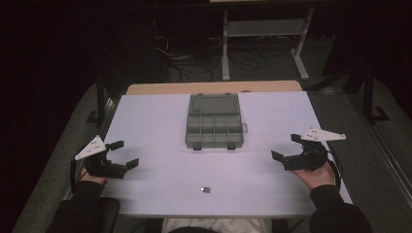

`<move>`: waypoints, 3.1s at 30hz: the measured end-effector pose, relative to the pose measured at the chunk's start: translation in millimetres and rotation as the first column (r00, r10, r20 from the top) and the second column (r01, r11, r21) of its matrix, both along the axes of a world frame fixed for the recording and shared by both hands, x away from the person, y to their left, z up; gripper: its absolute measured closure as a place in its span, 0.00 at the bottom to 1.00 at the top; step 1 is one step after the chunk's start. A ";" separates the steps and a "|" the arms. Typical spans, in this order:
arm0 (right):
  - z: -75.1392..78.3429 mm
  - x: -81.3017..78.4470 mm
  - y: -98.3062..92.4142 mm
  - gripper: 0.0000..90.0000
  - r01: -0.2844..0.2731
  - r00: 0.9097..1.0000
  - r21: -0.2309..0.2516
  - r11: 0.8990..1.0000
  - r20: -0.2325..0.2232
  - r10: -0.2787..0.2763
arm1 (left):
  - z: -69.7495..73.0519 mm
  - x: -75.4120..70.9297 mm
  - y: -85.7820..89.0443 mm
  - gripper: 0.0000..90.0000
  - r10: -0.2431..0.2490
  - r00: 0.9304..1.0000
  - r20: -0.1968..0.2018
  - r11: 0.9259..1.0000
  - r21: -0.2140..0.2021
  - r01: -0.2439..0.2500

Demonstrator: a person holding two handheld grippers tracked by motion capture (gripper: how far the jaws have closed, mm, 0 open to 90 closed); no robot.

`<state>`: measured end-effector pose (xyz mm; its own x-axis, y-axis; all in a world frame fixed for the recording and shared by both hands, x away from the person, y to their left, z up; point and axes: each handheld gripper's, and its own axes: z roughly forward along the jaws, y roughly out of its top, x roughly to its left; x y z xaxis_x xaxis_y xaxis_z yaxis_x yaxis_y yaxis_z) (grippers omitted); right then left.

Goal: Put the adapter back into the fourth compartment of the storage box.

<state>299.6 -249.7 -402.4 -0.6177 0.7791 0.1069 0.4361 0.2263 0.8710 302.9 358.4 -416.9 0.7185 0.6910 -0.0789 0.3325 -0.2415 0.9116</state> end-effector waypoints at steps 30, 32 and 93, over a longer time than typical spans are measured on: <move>4.3 -1.8 3.3 0.00 -0.032 0.999 -0.005 0.999 0.014 0.032 | -0.1 0.0 -0.5 0.00 -0.004 1.000 0.000 1.000 0.007 0.004; 6.7 -1.8 5.2 0.00 -0.045 0.999 0.002 0.999 0.016 0.045 | -0.1 0.1 -0.3 0.00 -0.003 1.000 0.000 1.000 0.006 0.003; 36.3 21.5 105.5 0.00 -0.361 0.932 -0.127 0.924 -0.070 0.355 | -0.4 -0.4 -0.3 0.00 0.009 1.000 -0.002 1.000 0.016 -0.009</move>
<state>321.1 -144.2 -366.1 -0.8553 0.5156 0.0501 0.3419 0.4891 0.8025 302.5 358.2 -417.3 0.7121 0.6987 -0.0693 0.3364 -0.2528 0.9071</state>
